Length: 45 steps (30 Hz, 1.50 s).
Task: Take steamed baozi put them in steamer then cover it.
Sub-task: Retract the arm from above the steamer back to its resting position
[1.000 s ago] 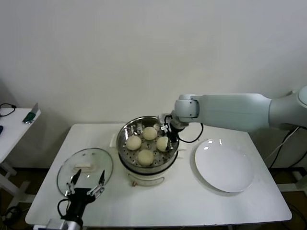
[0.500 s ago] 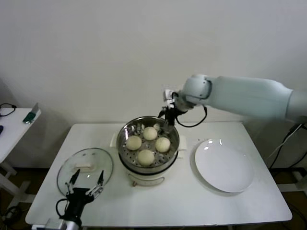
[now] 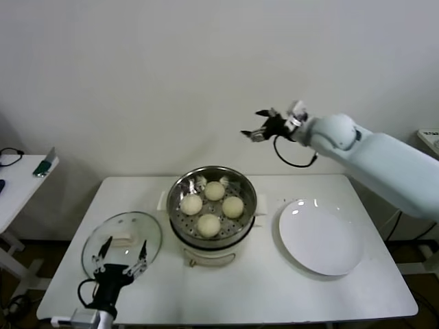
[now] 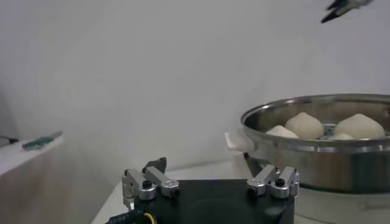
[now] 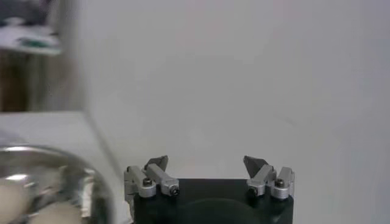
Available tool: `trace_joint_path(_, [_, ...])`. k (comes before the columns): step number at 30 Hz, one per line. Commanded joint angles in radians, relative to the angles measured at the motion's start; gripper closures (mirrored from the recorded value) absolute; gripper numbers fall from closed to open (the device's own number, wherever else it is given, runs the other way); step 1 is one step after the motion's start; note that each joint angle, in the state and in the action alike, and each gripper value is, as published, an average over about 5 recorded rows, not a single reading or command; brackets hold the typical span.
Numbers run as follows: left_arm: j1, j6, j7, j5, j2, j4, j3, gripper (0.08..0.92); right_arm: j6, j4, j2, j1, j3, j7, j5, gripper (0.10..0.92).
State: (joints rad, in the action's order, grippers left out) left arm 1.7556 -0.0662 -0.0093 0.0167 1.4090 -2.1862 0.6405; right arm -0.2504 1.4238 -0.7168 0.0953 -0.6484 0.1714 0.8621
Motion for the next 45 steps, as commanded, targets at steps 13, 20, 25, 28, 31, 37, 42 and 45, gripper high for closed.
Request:
trace_joint_path(13, [-0.051,0.139,-0.171,-0.586,-0.083,0.133,0.026,0.177,0.451,0.166,-0.166,-1.426,1.275,-0.142,-0.344,0.203])
trace_joint_path(20, [-0.046,0.161,-0.261,-0.758,-0.098,0.184,0.032,0.177,0.594,0.180,-0.313,-1.547,1.288,-0.122,-0.414,0.203])
trace_joint_path(25, [-0.054,0.165,-0.356,-0.956,-0.113,0.252,0.039,0.177,0.670,0.179,-0.400,-1.614,1.274,-0.106,-0.456,0.203])
trace_joint_path(28, [-0.079,0.157,-0.401,-1.094,-0.123,0.323,0.043,0.177,0.699,0.172,-0.442,-1.645,1.259,-0.101,-0.478,0.203])
trace_joint_path(31, [-0.111,0.145,-0.431,-1.213,-0.125,0.398,0.043,0.177,0.721,0.158,-0.472,-1.660,1.247,-0.101,-0.488,0.203])
trace_joint_path(37, [-0.164,0.120,-0.416,-1.285,-0.128,0.512,0.018,0.177,0.729,0.164,-0.493,-1.662,1.241,-0.110,-0.497,0.203])
trace_joint_path(42, [-0.214,0.101,-0.401,-1.302,-0.116,0.582,0.004,0.177,0.722,0.185,-0.497,-1.660,1.242,-0.118,-0.504,0.203])
trace_joint_path(45, [-0.246,0.088,-0.398,-1.309,-0.112,0.615,0.003,0.177,0.720,0.194,-0.501,-1.661,1.244,-0.122,-0.507,0.203])
